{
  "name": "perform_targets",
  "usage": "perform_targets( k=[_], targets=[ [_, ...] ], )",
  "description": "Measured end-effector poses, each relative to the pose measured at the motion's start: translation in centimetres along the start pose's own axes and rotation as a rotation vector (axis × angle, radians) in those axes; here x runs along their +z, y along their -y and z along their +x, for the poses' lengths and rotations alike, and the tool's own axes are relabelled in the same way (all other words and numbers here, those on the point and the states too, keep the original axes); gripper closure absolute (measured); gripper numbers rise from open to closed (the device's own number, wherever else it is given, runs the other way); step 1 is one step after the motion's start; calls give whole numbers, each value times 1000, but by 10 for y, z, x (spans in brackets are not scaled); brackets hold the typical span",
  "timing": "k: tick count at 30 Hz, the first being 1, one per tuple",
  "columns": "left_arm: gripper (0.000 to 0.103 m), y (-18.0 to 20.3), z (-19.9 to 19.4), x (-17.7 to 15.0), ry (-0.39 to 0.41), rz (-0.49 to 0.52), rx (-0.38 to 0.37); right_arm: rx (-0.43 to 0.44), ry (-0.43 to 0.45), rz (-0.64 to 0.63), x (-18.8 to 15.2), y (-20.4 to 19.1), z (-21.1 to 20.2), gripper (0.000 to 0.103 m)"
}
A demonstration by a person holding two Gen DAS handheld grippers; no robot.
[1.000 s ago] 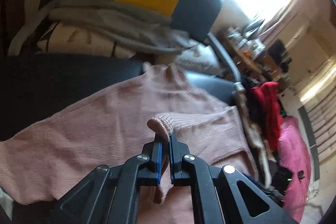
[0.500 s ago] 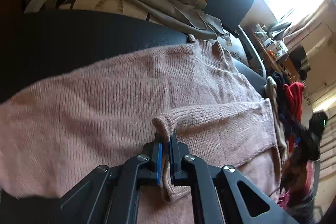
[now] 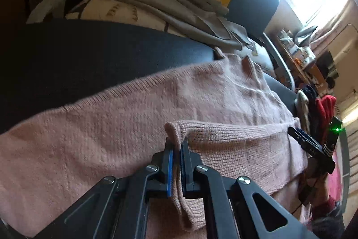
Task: Fold clothes
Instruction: 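Lay the folded sleeve flat and release it with the left gripper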
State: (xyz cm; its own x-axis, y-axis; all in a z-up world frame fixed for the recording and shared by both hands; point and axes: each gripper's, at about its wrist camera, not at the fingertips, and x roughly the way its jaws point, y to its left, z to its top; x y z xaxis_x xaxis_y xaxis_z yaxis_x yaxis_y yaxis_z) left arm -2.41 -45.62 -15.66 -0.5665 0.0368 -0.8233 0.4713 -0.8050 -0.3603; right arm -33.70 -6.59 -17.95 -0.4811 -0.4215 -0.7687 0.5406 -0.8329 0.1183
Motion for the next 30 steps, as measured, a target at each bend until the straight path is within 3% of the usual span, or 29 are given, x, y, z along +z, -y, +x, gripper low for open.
perform_targets(
  k=[2, 5, 6, 7, 9, 11, 14, 18, 23, 27, 30],
  targets=[
    [99, 0, 7, -1, -7, 39, 61, -61, -11, -21, 2, -4, 6, 8],
    [94, 4, 13, -3, 8, 67, 84, -135, -24, -43, 4, -9, 16, 0],
    [86, 4, 11, -3, 8, 57, 89, -136, -25, -39, 5, -8, 17, 0],
    [82, 3, 5, -4, 20, 39, 115, -134, -22, -36, 5, -7, 16, 0],
    [84, 10, -14, -11, 103, 69, 183, -129, -18, -30, 4, -5, 15, 0],
    [84, 19, -40, -21, 198, 101, 190, -128, -12, -30, 4, -4, 14, 0],
    [83, 42, -55, -40, 232, 165, 131, -110, 3, -38, 3, -5, 7, 0],
    [83, 68, -37, -64, 166, 260, 149, -54, 52, -104, -9, -25, -23, 2],
    [83, 74, -15, -91, 85, 273, 242, -29, -1, -158, -41, -52, -47, 2],
    [78, 73, -9, -105, 150, 309, 293, -68, -56, -120, -69, -49, -45, 1],
    [79, 69, -17, -109, 174, 255, 280, -73, -37, -97, -72, -46, -45, 0]
  ],
)
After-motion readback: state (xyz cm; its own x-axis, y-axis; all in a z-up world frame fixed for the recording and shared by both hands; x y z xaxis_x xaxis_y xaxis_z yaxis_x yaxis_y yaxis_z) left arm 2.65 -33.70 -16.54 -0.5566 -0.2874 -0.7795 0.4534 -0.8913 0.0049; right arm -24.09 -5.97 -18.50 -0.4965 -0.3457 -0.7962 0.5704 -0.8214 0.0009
